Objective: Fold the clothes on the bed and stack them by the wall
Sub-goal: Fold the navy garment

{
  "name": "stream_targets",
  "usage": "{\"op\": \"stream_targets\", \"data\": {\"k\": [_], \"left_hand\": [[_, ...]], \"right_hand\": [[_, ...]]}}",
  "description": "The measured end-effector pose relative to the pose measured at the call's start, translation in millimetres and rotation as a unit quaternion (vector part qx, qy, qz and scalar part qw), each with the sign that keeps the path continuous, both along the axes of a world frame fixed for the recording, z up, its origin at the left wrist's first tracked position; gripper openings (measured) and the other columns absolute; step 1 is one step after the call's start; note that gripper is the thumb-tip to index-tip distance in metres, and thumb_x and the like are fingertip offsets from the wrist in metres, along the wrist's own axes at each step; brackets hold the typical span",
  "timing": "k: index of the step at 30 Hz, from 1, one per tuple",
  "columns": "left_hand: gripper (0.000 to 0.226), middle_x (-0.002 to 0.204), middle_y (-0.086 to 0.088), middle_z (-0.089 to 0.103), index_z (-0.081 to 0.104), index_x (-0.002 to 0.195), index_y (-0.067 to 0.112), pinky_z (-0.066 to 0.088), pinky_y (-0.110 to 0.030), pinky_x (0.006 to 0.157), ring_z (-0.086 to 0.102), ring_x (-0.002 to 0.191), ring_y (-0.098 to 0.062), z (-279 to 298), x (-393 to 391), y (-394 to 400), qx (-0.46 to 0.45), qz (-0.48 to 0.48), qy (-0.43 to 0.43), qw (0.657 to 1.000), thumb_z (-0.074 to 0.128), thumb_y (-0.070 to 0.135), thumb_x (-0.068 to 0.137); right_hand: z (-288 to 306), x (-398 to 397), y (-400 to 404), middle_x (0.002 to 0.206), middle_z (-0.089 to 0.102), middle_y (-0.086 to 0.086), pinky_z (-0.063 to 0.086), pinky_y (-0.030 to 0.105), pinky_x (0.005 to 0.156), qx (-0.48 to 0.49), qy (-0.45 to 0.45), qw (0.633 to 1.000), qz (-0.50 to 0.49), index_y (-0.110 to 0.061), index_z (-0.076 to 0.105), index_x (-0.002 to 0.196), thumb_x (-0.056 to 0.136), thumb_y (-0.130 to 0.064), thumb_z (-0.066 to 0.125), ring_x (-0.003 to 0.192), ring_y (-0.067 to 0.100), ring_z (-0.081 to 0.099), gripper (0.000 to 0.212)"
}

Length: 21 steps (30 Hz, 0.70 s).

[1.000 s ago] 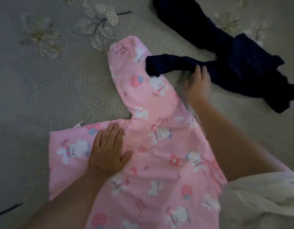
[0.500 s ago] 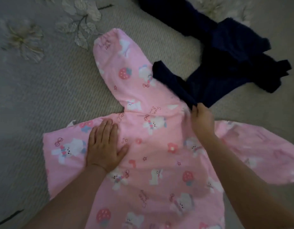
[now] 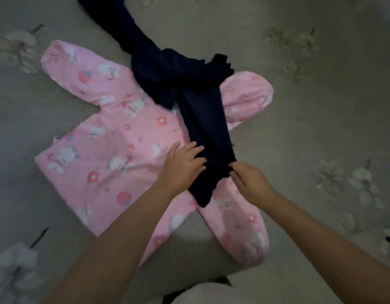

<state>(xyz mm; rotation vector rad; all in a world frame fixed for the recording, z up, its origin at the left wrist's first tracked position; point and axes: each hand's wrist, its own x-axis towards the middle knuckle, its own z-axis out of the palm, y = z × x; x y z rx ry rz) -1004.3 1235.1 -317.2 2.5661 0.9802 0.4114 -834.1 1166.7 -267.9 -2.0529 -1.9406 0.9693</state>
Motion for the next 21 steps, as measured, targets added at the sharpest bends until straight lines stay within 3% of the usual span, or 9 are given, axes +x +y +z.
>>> {"op": "stream_targets", "data": {"k": [2, 4, 6, 9, 11, 14, 16, 18, 21], "left_hand": [[0.013, 0.079, -0.019, 0.071, 0.070, 0.069, -0.004, 0.055, -0.044, 0.070, 0.069, 0.075, -0.032, -0.3, 2.1, -35.7, -0.084, -0.045, -0.001, 0.995, 0.063, 0.006, 0.072], [0.026, 0.080, -0.023, 0.069, 0.068, 0.074, -0.009, 0.054, -0.041, 0.073, 0.067, 0.077, -0.033, -7.2, -6.2, -64.7, -0.160, -0.021, 0.036, 0.986, 0.052, 0.011, 0.081], [0.028, 0.096, -0.025, 0.067, 0.068, 0.090, -0.009, 0.048, -0.043, 0.085, 0.064, 0.092, -0.035, -18.9, -20.8, -87.1, -0.162, 0.026, 0.057, 0.985, 0.050, 0.012, 0.088], [0.029, 0.123, -0.025, 0.056, 0.059, 0.115, -0.006, 0.036, -0.042, 0.099, 0.051, 0.115, -0.037, -29.1, -34.5, -107.3, -0.170, 0.059, 0.122, 0.976, 0.054, 0.005, 0.089], [0.036, 0.128, -0.027, 0.051, 0.054, 0.121, -0.007, 0.034, -0.043, 0.100, 0.046, 0.119, -0.040, -30.2, -32.8, -109.9, -0.167, 0.070, 0.133, 0.974, 0.056, 0.003, 0.086], [0.045, 0.131, -0.030, 0.045, 0.047, 0.126, -0.010, 0.031, -0.045, 0.103, 0.042, 0.122, -0.043, -27.3, -16.1, -103.4, -0.132, 0.094, 0.131, 0.978, 0.058, 0.002, 0.084], [0.049, 0.133, -0.029, 0.043, 0.043, 0.129, -0.010, 0.027, -0.044, 0.105, 0.040, 0.123, -0.040, -25.4, 0.9, -94.3, -0.107, 0.109, 0.134, 0.979, 0.058, 0.005, 0.084], [0.050, 0.130, -0.027, 0.044, 0.043, 0.128, -0.009, 0.030, -0.042, 0.102, 0.041, 0.121, -0.039, -25.0, 16.9, -83.0, -0.082, 0.126, 0.129, 0.980, 0.059, 0.008, 0.083], [0.048, 0.123, -0.030, 0.049, 0.049, 0.120, -0.011, 0.037, -0.047, 0.097, 0.047, 0.114, -0.043, -19.3, 34.9, -66.4, -0.049, 0.161, 0.111, 0.980, 0.066, 0.006, 0.079]], "right_hand": [[1.6, 13.4, -43.2, 0.086, 0.062, 0.025, 0.025, 0.026, 0.057, -0.031, 0.023, 0.999, -0.033, 0.013, 0.058, 0.096, 0.094, 0.000, 0.040, 0.073, 0.029, 0.054, 0.021], [-2.7, 22.2, -86.2, 0.084, 0.062, 0.023, 0.028, 0.025, 0.055, -0.071, 0.039, 0.995, -0.057, 0.011, 0.059, 0.096, 0.095, -0.001, 0.040, 0.071, 0.028, 0.054, 0.023], [-14.8, 26.4, -128.3, 0.074, 0.059, 0.016, 0.030, 0.020, 0.050, -0.124, 0.048, 0.990, -0.054, 0.005, 0.061, 0.087, 0.095, -0.003, 0.040, 0.068, 0.020, 0.049, 0.023], [-43.2, 38.0, -189.7, 0.069, 0.053, 0.010, 0.026, 0.026, 0.055, -0.257, -0.001, 0.966, 0.000, -0.012, 0.048, 0.068, 0.097, -0.005, 0.035, 0.071, 0.020, 0.048, 0.032], [-58.2, 56.5, -220.1, 0.088, 0.061, 0.014, 0.032, 0.030, 0.067, -0.317, -0.045, 0.947, -0.005, -0.011, 0.057, 0.085, 0.098, -0.006, 0.031, 0.085, 0.024, 0.056, 0.030], [-68.3, 87.9, -232.5, 0.115, 0.060, 0.014, 0.041, 0.029, 0.082, -0.373, -0.083, 0.924, -0.026, -0.009, 0.056, 0.110, 0.096, -0.003, 0.035, 0.098, 0.022, 0.056, 0.026], [-72.6, 96.7, -219.9, 0.111, 0.061, 0.011, 0.043, 0.026, 0.073, -0.356, -0.110, 0.928, -0.018, -0.005, 0.056, 0.115, 0.093, 0.000, 0.037, 0.086, 0.015, 0.051, 0.030], [-74.0, 95.0, -195.0, 0.100, 0.061, 0.009, 0.039, 0.025, 0.062, -0.273, -0.115, 0.954, -0.032, -0.001, 0.060, 0.111, 0.090, 0.001, 0.038, 0.082, 0.015, 0.050, 0.031], [-65.1, 79.2, -145.3, 0.098, 0.064, 0.023, 0.048, 0.035, 0.071, -0.026, -0.085, 0.992, -0.091, 0.008, 0.060, 0.110, 0.081, 0.005, 0.056, 0.089, 0.034, 0.061, 0.030]]}}
